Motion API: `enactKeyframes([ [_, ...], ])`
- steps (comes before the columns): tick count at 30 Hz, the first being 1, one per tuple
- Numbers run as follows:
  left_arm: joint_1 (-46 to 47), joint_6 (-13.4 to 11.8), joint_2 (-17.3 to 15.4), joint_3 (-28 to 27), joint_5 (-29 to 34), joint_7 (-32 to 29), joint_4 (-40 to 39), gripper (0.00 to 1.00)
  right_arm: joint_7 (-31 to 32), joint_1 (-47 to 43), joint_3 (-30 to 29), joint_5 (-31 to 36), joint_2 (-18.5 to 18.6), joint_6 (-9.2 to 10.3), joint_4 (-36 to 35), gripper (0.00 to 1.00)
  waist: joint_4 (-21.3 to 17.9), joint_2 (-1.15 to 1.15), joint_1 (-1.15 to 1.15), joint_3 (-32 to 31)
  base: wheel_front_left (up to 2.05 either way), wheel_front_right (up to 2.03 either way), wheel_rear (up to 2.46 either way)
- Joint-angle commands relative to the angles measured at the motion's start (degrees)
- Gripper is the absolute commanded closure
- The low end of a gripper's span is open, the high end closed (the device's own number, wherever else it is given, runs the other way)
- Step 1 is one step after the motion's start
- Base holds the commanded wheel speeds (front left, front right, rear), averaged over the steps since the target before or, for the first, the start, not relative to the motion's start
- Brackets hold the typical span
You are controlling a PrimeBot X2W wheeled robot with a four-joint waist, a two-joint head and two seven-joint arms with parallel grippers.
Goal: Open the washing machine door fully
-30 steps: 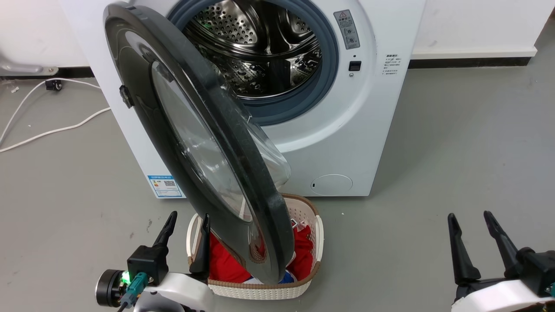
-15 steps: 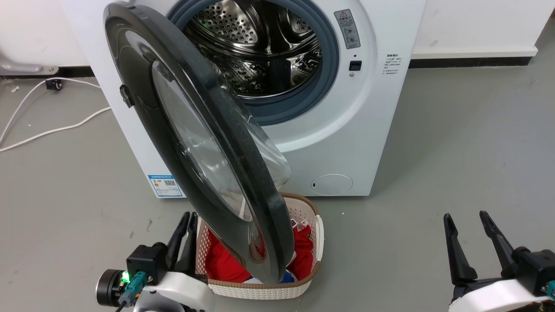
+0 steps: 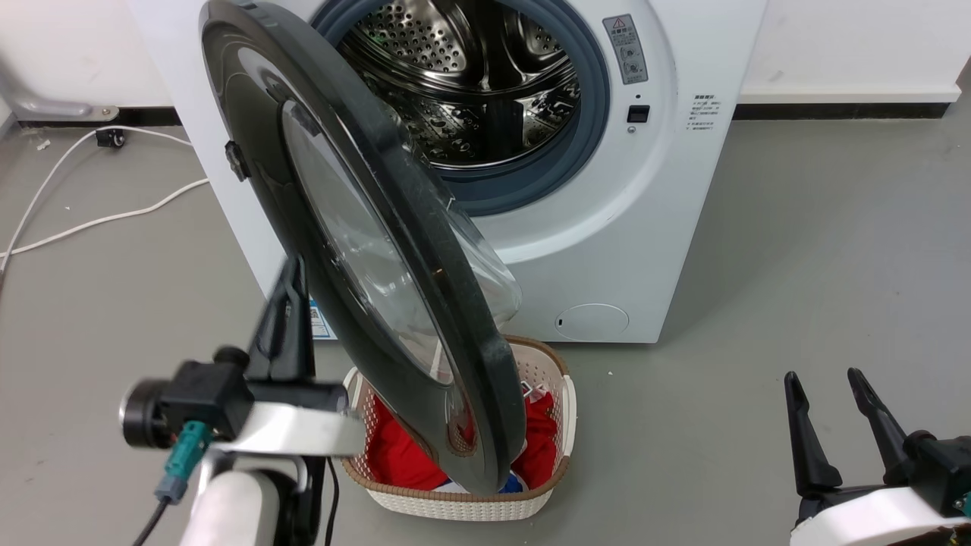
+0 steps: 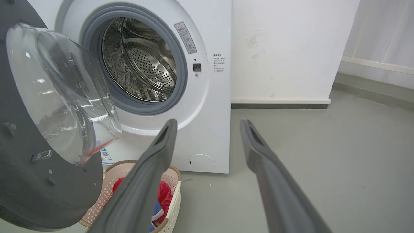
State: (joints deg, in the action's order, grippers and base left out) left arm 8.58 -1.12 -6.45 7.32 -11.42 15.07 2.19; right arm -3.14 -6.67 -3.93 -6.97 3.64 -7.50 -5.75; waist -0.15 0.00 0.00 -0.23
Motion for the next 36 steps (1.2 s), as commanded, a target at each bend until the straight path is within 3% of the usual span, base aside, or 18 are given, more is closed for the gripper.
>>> enactKeyframes([
  [1, 1.9, -0.8, 0.1, 0.1, 0.9, 0.1, -3.7, 1.00, 0.1, 0.6, -0.1, 0.4, -0.3, 0.01, 0.0, 0.00, 0.1, 0.00, 0.00, 0.0, 0.00, 0.00, 0.00],
  [7, 6.9, -1.4, 0.7, 2.3, 2.5, -0.7, -14.1, 1.00, 0.0, 1.1, 0.0, 0.3, -0.5, 0.01, 0.0, 0.00, 0.3, 0.00, 0.00, 0.5, 0.00, 0.00, 0.00],
  [17, 10.6, 0.2, 2.1, 10.5, 3.0, -4.9, -23.8, 1.00, -0.4, 1.4, 0.4, 0.2, -0.5, 0.01, 0.8, 0.00, -0.2, 0.00, 0.00, 0.7, 0.00, 0.00, 0.00],
  [27, 6.5, 4.1, 3.1, 25.0, -2.0, -11.5, -22.3, 1.00, -0.1, 0.4, -0.2, -0.2, -0.6, 0.00, 1.6, 0.00, 0.3, 0.00, 0.00, 0.6, 0.00, 0.00, 0.00],
  [36, 1.3, 5.1, 2.9, 34.1, -4.4, -19.1, -15.8, 1.00, 0.0, 0.7, 0.0, -0.5, -0.7, 0.01, 2.4, 0.00, 0.5, 0.00, 0.00, 0.8, 0.00, 0.00, 0.00],
])
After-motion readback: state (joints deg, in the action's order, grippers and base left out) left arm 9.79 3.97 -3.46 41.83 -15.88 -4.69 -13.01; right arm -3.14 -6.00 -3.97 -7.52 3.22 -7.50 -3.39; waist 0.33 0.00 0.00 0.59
